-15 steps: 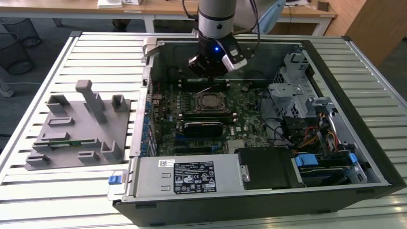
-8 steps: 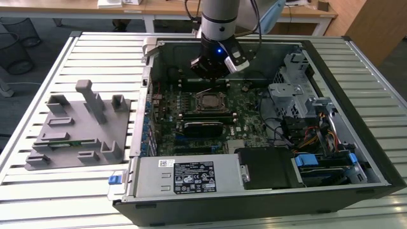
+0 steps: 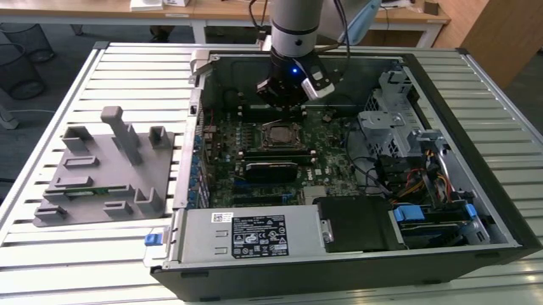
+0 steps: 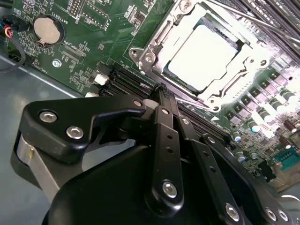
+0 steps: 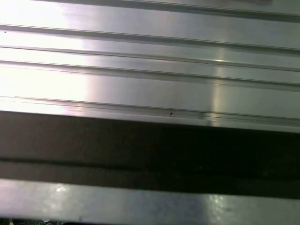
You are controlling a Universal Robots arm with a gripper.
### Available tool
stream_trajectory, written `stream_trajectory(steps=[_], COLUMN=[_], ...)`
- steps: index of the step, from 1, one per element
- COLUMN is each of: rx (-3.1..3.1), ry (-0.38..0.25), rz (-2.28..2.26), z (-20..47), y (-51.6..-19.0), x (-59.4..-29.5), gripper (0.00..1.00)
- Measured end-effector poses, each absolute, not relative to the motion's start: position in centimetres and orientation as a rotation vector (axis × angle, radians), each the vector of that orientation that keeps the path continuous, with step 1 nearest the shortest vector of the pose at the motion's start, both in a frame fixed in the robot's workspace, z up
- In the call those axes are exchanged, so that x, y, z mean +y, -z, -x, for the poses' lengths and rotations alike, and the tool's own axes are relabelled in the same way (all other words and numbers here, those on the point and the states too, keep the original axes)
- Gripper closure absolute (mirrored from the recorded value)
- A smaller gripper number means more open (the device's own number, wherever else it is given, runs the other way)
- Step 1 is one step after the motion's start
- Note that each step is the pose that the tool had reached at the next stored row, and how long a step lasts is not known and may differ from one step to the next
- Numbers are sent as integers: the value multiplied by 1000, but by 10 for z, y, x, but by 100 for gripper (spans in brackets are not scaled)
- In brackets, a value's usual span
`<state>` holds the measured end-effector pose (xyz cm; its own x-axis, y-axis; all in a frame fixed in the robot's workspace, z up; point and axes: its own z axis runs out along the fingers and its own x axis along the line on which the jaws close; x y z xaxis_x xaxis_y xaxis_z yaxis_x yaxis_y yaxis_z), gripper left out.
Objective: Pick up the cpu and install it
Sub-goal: 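Install the first cpu locking lever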
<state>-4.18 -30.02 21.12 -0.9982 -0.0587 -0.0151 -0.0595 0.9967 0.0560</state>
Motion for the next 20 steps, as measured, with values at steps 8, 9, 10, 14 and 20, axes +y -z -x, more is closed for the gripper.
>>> stream_trajectory(steps=[8,9,10,14,20], rx=[3126,3126,3126,3126,3126], ry=[-88,-88,-88,-88,-90], rz=[92,93,92,92,93], z=[39,39,39,38,37], y=[-204,-203,-202,-201,-198], x=[-300,-300,-300,-300,-301], gripper=[89,89,89,89,89])
